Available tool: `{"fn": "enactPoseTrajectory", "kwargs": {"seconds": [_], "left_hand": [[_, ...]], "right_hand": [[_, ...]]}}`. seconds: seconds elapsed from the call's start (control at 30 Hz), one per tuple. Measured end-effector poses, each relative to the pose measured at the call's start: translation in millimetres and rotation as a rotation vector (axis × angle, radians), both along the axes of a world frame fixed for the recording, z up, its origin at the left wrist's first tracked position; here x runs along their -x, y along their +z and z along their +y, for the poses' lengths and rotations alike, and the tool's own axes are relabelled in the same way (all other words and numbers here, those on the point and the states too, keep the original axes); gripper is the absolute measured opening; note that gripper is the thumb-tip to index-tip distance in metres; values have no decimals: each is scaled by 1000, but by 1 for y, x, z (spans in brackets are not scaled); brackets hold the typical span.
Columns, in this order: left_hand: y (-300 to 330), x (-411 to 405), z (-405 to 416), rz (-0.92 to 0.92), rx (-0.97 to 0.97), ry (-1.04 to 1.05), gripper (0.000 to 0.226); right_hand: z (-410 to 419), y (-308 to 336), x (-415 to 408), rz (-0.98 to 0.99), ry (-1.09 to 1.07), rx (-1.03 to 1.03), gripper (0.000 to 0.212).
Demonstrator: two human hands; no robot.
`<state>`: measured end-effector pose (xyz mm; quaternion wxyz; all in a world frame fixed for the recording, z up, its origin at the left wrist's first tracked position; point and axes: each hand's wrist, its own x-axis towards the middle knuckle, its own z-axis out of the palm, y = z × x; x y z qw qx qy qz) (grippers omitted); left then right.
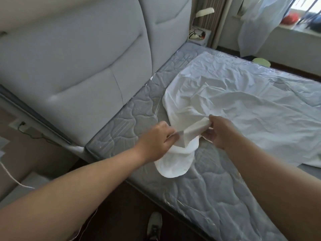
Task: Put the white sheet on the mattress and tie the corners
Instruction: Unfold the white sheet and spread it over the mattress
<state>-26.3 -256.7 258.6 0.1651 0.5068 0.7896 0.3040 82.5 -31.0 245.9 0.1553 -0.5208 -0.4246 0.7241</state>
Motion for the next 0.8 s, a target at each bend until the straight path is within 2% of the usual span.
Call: {"fn": "enactPoseTrajectory", "kwargs": {"seconds": [0.07,0.13,0.2,0.27,0.33,0.43,0.53,0.6,0.7,0.77,0.8], "left_hand": [[20,16,12,-13,-61,105,40],[43,25,24,-18,-136,173,39],[64,30,32,-33,-175,215,35],[86,26,40,-6,-198,206,39],[103,17,45,48,-201,155,46],[119,1,48,127,-184,53,42],[131,3,44,264,-141,25,46],[140,17,39,328,-121,50,43],[166,46,32,440,-117,201,30],[186,73,26,478,-61,401,32],[194,86,23,482,33,489,32]], "right_hand": [[6,23,-11,190,-120,59,14],[8,43,-25,327,-193,77,10],[9,55,-37,417,-256,137,17],[13,60,-50,452,-297,255,35],[13,65,-61,365,-302,319,43],[8,64,-75,173,-246,313,32],[-1,55,-81,110,-299,310,25],[-13,55,-76,204,-376,330,26],[-46,78,-62,528,-434,417,24],[-78,98,-53,617,-313,439,12],[-94,104,-48,606,-219,431,8]]}}
